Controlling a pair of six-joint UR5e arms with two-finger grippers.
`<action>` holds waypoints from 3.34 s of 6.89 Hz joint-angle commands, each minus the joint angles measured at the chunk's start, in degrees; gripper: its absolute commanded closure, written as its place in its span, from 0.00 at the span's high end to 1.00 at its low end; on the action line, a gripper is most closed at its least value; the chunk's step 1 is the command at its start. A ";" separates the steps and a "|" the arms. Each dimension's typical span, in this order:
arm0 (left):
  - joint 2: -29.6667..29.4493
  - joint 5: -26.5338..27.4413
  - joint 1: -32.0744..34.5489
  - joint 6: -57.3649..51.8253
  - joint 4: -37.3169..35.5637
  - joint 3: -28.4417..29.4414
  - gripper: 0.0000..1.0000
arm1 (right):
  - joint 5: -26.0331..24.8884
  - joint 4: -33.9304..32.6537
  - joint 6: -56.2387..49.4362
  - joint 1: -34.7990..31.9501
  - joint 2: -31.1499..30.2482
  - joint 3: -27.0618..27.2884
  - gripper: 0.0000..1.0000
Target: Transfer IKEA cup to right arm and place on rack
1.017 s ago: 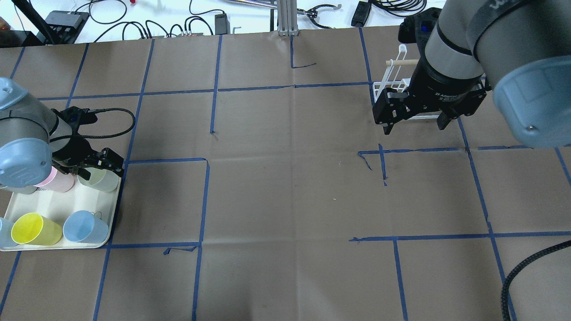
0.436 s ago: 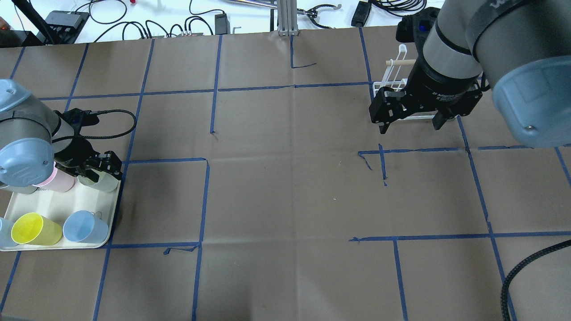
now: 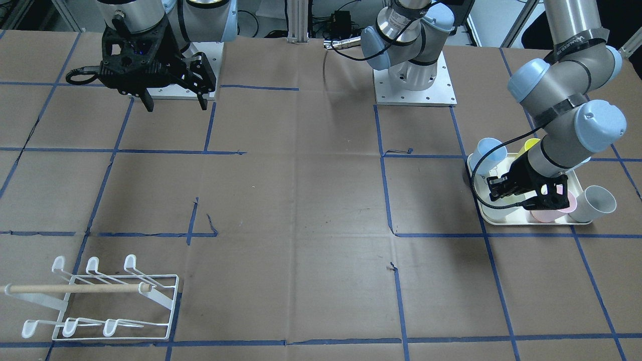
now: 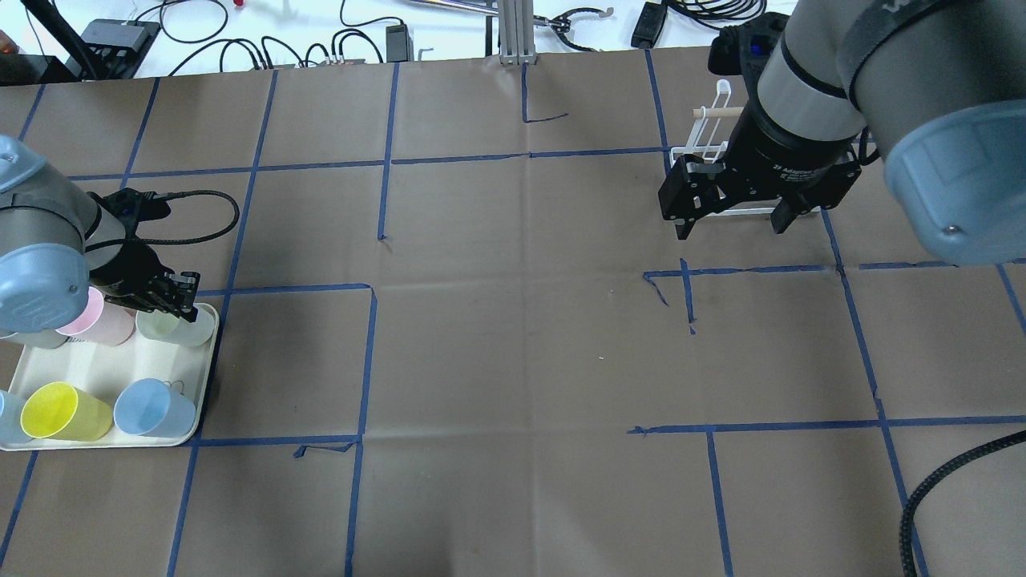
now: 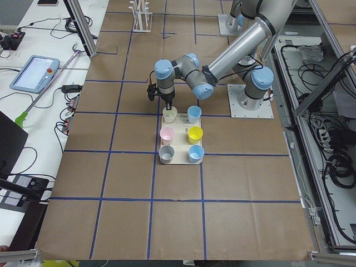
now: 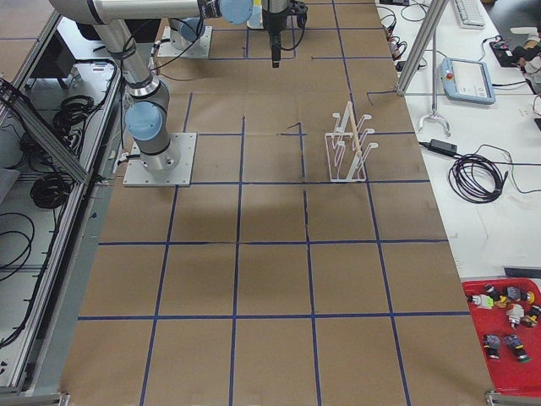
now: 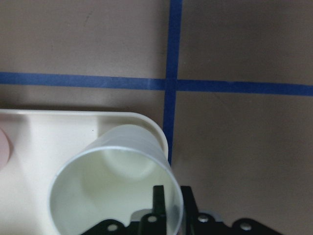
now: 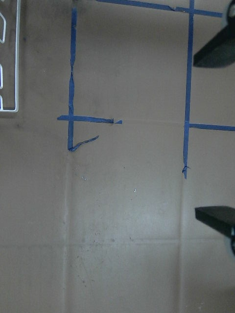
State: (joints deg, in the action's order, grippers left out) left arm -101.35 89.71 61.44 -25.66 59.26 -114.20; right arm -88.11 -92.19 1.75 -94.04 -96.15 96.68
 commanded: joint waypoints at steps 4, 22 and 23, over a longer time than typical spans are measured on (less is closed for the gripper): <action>4.76 -0.32 0.26 0.70 22.66 18.94 0.00 | 0.05 -0.27 0.01 0.00 0.00 0.00 1.00; -1.22 -48.60 24.85 21.52 -67.26 -5.33 0.00 | 36.89 -78.93 45.35 1.83 7.91 22.93 0.97; -2.26 -48.58 24.96 22.75 -66.91 -5.33 0.00 | 36.61 -79.02 50.93 2.02 9.22 22.94 0.95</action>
State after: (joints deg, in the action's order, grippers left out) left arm -102.80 40.24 85.62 -4.49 -7.58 -119.36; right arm -50.69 -170.99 48.10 -92.56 -88.02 119.45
